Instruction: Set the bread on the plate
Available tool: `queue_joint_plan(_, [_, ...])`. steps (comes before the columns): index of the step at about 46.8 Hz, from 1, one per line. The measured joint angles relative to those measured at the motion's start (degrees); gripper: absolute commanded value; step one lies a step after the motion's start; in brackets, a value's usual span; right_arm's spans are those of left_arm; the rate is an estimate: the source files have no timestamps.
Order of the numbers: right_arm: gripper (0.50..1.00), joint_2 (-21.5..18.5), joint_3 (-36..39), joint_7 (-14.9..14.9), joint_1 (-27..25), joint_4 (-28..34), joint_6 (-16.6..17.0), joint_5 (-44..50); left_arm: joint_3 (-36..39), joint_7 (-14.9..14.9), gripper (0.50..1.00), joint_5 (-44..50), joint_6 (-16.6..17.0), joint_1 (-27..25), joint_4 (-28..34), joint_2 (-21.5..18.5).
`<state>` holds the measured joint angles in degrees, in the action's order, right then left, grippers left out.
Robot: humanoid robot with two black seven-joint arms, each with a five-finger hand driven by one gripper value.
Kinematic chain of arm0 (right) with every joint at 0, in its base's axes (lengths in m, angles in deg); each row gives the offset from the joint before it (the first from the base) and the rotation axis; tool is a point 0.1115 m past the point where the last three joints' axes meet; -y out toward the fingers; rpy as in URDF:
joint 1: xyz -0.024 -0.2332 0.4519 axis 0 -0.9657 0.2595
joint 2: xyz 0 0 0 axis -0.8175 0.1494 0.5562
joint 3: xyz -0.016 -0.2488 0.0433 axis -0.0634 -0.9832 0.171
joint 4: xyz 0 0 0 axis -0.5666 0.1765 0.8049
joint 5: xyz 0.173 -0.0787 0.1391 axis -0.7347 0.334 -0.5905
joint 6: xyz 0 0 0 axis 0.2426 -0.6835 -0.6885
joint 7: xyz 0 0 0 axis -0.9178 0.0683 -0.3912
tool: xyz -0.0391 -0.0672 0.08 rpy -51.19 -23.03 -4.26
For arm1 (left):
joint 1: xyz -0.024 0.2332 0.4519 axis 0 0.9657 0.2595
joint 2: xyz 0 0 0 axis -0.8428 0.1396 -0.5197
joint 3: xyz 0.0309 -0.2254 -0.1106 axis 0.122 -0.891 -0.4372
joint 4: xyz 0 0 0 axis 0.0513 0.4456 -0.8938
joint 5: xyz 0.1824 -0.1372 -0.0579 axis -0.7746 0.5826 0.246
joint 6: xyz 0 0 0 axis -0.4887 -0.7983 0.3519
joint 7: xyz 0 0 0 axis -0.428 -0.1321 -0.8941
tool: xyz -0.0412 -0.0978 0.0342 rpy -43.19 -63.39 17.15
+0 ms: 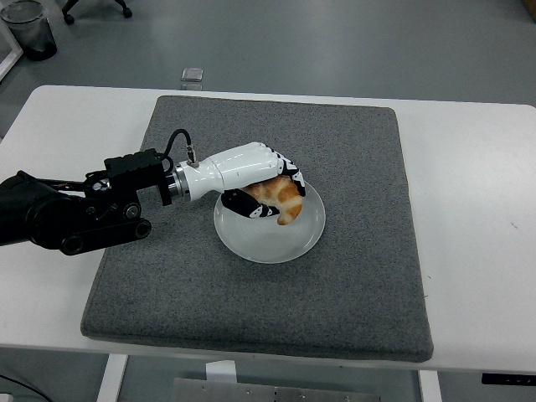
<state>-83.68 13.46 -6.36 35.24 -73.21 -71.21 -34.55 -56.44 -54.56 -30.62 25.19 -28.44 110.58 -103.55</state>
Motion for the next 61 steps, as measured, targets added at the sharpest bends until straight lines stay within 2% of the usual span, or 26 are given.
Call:
queue_joint_plan(8, [0.94,0.0,0.0,0.0,0.0,0.0,0.0,0.0,0.0,0.0,0.5,0.0,0.7,1.8,-1.7,0.2])
queue_joint_plan(14, [0.938,0.0,0.0,0.0,0.0,0.0,0.0,0.0,0.1,0.7,0.5,0.0,0.7,2.8,-3.7,2.0])
queue_joint_plan(61, [0.938,0.0,0.0,0.0,0.0,0.0,0.0,0.0,0.0,0.8,0.5,0.4,1.1,5.2,-9.5,5.7])
